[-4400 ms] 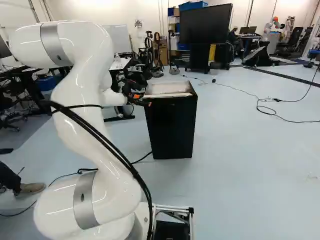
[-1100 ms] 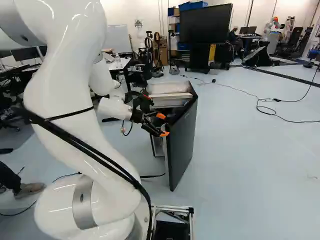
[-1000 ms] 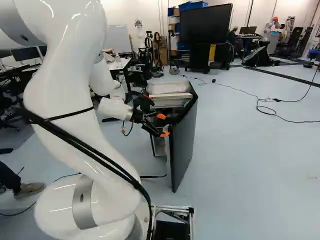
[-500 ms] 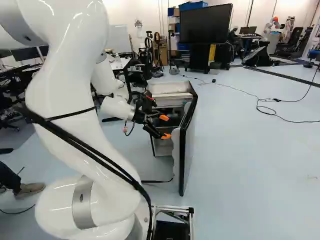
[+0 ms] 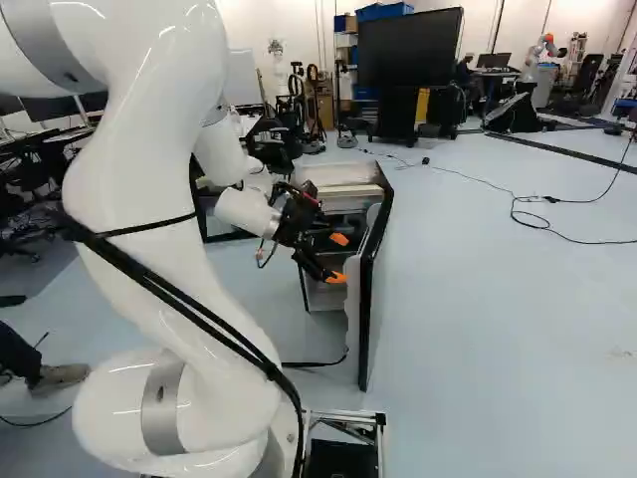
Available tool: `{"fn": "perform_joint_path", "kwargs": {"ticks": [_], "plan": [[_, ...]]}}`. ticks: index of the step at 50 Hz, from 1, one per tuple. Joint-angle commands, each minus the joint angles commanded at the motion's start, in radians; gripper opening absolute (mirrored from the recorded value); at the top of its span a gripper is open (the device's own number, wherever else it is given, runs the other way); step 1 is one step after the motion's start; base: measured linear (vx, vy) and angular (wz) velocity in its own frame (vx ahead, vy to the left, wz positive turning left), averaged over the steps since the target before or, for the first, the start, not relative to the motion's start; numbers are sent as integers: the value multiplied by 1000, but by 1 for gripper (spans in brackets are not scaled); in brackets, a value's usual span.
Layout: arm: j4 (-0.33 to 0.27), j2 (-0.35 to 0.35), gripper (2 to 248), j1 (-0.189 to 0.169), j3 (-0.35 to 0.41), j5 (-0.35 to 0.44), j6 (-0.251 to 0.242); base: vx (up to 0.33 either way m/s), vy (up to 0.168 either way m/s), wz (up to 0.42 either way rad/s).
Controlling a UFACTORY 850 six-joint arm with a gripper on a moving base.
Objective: Open the fridge door
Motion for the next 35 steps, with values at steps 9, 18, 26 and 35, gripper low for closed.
{"fn": "perform_joint_path", "kwargs": {"ticks": [9,18,26,35], "plan": [[22,-14,247,-36,-22,0,0,0,0,0],[33,-37,247,-81,-58,0,0,0,0,0],[34,-61,247,-124,-97,0,0,0,0,0],[48,-89,247,-170,-143,0,0,0,0,0]]}}
